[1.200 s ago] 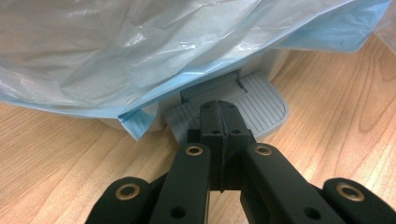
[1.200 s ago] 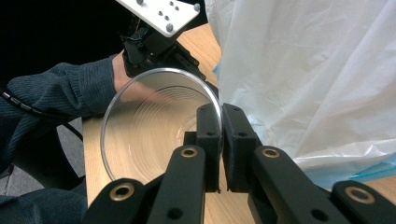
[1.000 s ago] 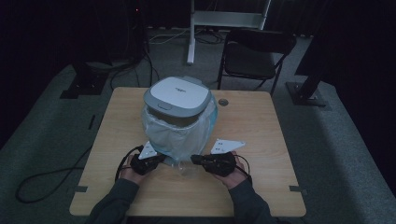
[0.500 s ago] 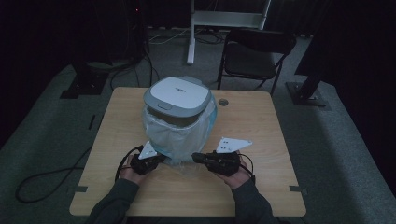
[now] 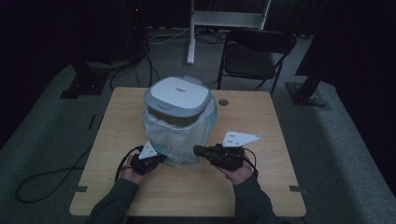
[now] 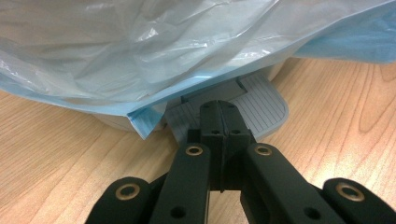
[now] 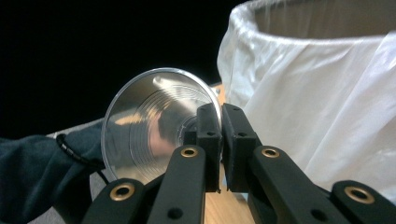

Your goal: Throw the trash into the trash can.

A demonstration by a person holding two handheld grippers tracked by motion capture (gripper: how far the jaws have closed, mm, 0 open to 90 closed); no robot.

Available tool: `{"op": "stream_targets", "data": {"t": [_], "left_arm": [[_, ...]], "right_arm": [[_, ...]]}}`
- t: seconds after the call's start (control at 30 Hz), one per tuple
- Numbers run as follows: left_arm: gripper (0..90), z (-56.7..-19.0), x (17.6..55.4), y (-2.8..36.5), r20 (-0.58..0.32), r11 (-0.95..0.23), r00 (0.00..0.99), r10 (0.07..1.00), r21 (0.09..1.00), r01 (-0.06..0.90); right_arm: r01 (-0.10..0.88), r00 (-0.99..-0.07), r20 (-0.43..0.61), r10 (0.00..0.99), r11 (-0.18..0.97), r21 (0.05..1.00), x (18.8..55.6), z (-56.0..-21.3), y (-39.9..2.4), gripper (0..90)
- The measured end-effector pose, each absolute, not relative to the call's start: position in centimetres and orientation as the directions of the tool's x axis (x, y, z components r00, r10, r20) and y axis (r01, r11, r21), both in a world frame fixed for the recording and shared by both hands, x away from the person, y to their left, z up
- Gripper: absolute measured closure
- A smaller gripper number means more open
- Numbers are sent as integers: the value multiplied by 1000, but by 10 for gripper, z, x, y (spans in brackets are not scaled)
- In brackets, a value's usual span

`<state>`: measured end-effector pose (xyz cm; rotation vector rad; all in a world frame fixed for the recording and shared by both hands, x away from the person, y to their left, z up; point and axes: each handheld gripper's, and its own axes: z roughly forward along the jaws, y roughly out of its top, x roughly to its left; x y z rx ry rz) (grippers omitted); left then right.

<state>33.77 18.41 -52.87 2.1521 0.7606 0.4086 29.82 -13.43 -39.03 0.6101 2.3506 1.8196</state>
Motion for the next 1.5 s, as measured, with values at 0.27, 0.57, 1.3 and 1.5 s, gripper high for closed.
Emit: {"op": "stream_targets", "data": {"t": [0.27, 0.57, 1.3, 1.5], "left_arm": [[900, -529, 338, 184, 31, -501, 767, 641, 774, 387], [900, -529, 338, 184, 40, -510, 767, 641, 769, 385], [900, -529, 338, 183, 40, -509, 767, 640, 770, 385], [900, -529, 338, 183, 39, -507, 766, 642, 771, 385]], "right_arm": [[232, -909, 163, 383, 142, 962, 301, -378, -140, 864], [217, -907, 169, 386, 82, 973, 304, -364, -146, 864], [164, -894, 164, 417, -37, 986, 311, -338, -153, 865], [146, -873, 153, 463, -51, 988, 313, -334, -155, 865]]}}
